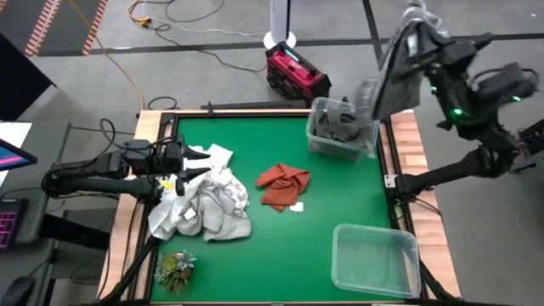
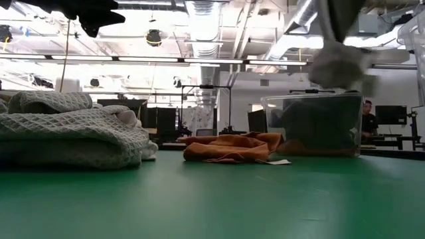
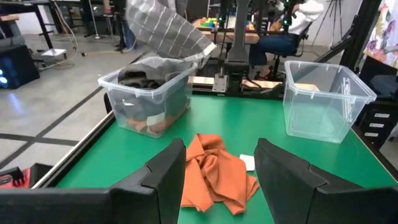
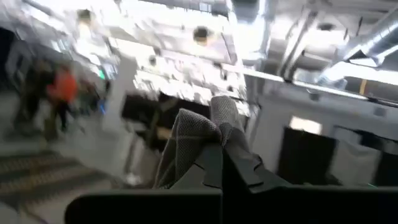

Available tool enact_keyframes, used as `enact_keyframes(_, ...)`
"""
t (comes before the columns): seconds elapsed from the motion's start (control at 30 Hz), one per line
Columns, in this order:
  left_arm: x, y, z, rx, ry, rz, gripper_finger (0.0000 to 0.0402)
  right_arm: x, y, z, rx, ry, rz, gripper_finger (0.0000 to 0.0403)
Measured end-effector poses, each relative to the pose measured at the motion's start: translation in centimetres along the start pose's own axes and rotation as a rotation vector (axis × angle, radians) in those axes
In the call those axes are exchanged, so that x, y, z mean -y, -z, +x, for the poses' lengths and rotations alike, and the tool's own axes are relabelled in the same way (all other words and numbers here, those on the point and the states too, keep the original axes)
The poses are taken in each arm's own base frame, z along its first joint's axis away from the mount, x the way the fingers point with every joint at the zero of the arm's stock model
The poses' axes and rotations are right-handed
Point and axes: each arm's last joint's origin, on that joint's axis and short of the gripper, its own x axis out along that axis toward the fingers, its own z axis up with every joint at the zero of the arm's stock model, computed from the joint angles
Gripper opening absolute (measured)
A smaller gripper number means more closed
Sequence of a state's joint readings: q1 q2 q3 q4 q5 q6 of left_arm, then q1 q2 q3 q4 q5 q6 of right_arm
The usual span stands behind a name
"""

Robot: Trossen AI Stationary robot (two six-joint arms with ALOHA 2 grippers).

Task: Sort towels by color in basket
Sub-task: Put the gray patterned towel into the top transparent bin

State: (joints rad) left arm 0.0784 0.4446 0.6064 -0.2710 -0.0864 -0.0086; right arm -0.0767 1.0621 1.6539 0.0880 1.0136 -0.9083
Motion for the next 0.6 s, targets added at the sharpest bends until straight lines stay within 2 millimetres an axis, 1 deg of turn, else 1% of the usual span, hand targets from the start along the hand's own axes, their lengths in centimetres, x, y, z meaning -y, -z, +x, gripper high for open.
enact_keyframes(0.03, 0.0, 0.0, 0.0, 0.000, 0.000, 0.000, 0.0180, -0.5, 0.4, 0.2, -0.026, -0.011, -0.026, 0.0018)
enact_keyframes(0.1, 0.0, 0.0, 0.0, 0.000, 0.000, -0.001, 0.0180, -2.3, 1.3, 0.8, -0.082, -0.048, -0.090, 0.0018)
enact_keyframes(0.23, 0.0, 0.0, 0.0, 0.000, 0.000, -0.003, 0.0180, -5.7, 3.5, 2.7, -0.181, -0.094, -0.181, 0.0018)
enact_keyframes(0.37, 0.0, 0.0, 0.0, -0.002, 0.001, -0.002, 0.0180, -8.9, 5.0, 4.3, -0.178, -0.243, -0.103, 0.0018)
enact_keyframes(0.43, 0.0, 0.0, 0.0, -0.003, 0.000, -0.002, 0.0180, -10.2, 5.8, 5.0, -0.195, -0.289, -0.078, 0.0018)
enact_keyframes(0.53, 0.0, 0.2, 0.0, -0.022, 0.000, -0.001, 0.0180, -12.2, 7.9, 5.8, -0.306, -0.331, -0.128, 0.0018)
enact_keyframes(0.6, 0.0, 0.4, 0.0, -0.042, 0.000, -0.001, 0.0180, -12.5, 9.6, 6.2, -0.421, -0.295, -0.174, 0.0018)
